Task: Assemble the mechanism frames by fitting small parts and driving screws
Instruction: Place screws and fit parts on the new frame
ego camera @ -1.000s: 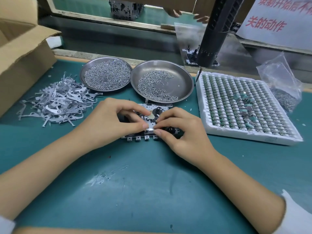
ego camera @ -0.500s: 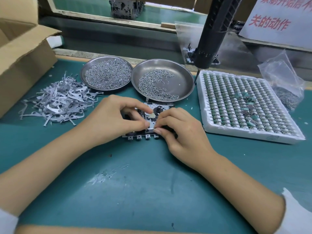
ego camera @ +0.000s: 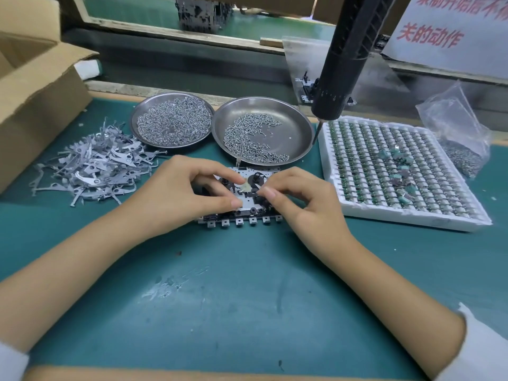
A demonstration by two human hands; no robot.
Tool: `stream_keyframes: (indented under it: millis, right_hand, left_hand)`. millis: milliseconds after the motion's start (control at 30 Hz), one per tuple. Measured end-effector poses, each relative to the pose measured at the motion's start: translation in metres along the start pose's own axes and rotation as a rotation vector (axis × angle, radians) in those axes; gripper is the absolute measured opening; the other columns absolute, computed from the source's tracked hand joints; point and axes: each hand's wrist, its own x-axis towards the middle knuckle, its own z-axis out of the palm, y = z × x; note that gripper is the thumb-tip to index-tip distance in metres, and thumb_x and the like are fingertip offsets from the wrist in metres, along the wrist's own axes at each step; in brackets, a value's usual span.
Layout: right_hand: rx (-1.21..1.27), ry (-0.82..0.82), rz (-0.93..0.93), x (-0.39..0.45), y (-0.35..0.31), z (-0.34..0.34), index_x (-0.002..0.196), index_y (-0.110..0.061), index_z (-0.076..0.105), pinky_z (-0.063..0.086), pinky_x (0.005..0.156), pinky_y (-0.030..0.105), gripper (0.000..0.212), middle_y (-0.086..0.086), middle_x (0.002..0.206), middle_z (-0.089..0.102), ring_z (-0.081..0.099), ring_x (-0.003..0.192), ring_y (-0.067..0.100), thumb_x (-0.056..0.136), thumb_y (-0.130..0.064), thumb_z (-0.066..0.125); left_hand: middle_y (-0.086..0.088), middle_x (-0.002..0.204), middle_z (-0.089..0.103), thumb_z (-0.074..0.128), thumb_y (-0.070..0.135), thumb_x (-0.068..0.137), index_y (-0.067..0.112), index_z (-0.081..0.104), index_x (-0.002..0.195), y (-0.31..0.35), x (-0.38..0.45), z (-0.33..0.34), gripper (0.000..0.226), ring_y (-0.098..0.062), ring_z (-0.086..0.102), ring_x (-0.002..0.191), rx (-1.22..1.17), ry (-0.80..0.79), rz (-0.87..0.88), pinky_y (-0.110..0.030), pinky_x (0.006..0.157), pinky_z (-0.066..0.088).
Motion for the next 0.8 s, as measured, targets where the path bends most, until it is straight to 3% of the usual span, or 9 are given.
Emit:
stream_keyframes:
  millis: [100,234,400,534,667,801]
  right_hand:
    - [-0.166,-0.071,-0.135,-0.0043,0.0017,0.0028,0.083,-0.005,0.075,0.049,0.078,0.028,0.007,-0.001,0.089,0.063,0.060,0.085,0.013,0.080,-0.010,0.071]
    - [-0.258,-0.090,-0.195,-0.0065,0.0043,0.0049,0.083,-0.008,0.074,0.051,0.071,0.042,0.005,-0.007,0.092,0.060,0.058,0.089,0.015,0.081,-0.008,0.070]
    - [-0.336,-0.106,-0.236,-0.0064,0.0036,0.0061,0.085,-0.011,0.070,0.051,0.063,0.048,0.007,-0.006,0.095,0.063,0.058,0.093,0.019,0.084,-0.013,0.064]
    - [-0.259,-0.082,-0.181,-0.0053,0.0034,0.0057,0.084,-0.008,0.073,0.050,0.068,0.044,0.008,-0.004,0.092,0.063,0.059,0.089,0.017,0.083,-0.012,0.065]
    - [-0.043,-0.028,-0.091,-0.0010,0.0034,0.0026,0.086,-0.001,0.072,0.048,0.078,0.031,0.013,0.005,0.089,0.064,0.060,0.083,0.017,0.087,-0.009,0.062]
    - [0.060,-0.001,0.002,0.0010,0.0037,0.0011,0.088,-0.004,0.072,0.050,0.081,0.034,0.009,0.004,0.088,0.064,0.061,0.086,0.020,0.089,-0.004,0.063]
  left_hand:
    - [0.005,0.073,0.074,0.077,0.031,0.064,0.031,0.072,0.089,0.0009,-0.0017,0.0006,0.026,-0.008,0.065,0.068,-0.007,0.005,0.003,-0.036,0.065,0.055]
    - [0.006,0.074,0.074,0.078,0.028,0.066,0.029,0.072,0.089,-0.0002,-0.0025,0.0009,0.024,-0.014,0.070,0.075,-0.001,0.013,0.005,-0.038,0.067,0.055]
    - [0.007,0.073,0.074,0.079,0.026,0.067,0.030,0.073,0.088,-0.0017,-0.0014,0.0038,0.023,-0.014,0.070,0.079,0.010,0.033,0.012,-0.029,0.073,0.054]
    - [0.007,0.073,0.074,0.077,0.031,0.064,0.031,0.073,0.086,-0.0009,-0.0010,0.0034,0.022,-0.007,0.069,0.074,0.023,0.023,0.023,-0.017,0.067,0.053]
    - [0.008,0.075,0.074,0.077,0.034,0.062,0.029,0.073,0.088,-0.0013,-0.0009,0.0026,0.027,-0.012,0.070,0.078,0.044,0.034,0.044,-0.023,0.074,0.054]
    - [0.012,0.081,0.073,0.078,0.034,0.063,0.029,0.074,0.090,0.0005,-0.0016,0.0028,0.028,-0.006,0.064,0.072,0.082,0.049,0.100,-0.023,0.072,0.054]
